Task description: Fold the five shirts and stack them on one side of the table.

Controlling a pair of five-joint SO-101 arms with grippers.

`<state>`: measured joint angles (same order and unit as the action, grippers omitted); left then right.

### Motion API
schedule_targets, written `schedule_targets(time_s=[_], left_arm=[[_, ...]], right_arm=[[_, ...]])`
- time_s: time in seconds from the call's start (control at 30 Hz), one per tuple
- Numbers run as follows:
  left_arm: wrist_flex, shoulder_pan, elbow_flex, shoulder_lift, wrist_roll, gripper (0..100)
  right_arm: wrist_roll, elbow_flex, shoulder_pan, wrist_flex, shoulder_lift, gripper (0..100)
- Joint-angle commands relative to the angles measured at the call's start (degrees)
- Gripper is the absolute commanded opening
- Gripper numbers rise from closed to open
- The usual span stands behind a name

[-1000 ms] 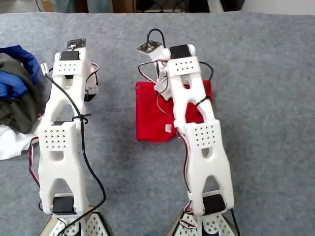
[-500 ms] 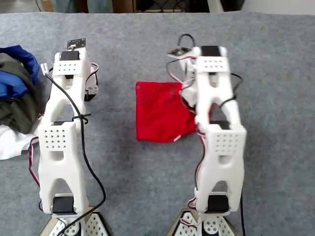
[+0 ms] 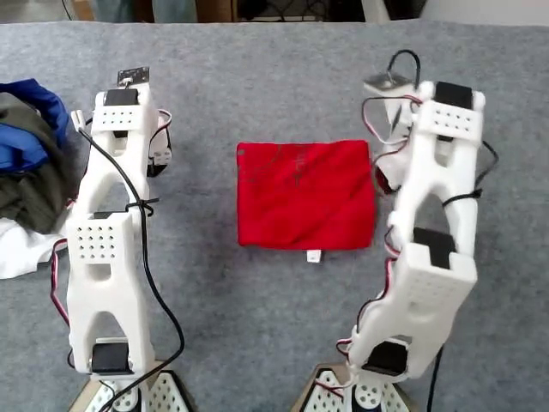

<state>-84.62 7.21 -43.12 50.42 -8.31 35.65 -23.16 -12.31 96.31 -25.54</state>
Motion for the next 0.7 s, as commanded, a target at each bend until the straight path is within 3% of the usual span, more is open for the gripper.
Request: schedule_targets(time_s=[0.0, 0.1, 0.23, 0.67], left_arm=[[0.5, -0.1, -1.5, -4.0, -0.1, 3], [0.5, -0.1, -1.5, -4.0, -0.1, 3], [0.5, -0.1, -1.5, -4.0, -0.1, 3], [0.6, 0.0, -1.5, -4.0, -0.1, 3]], right_arm=[[-1.4, 0.0, 8.4, -5.0, 3.8, 1.5], [-1.6, 0.0, 16.7, -8.4, 2.8, 1.5], [-1.5, 0.0, 22.2, -14.0, -1.3, 1.5], [-1.2, 0.0, 24.4, -16.9, -10.8, 1.5]])
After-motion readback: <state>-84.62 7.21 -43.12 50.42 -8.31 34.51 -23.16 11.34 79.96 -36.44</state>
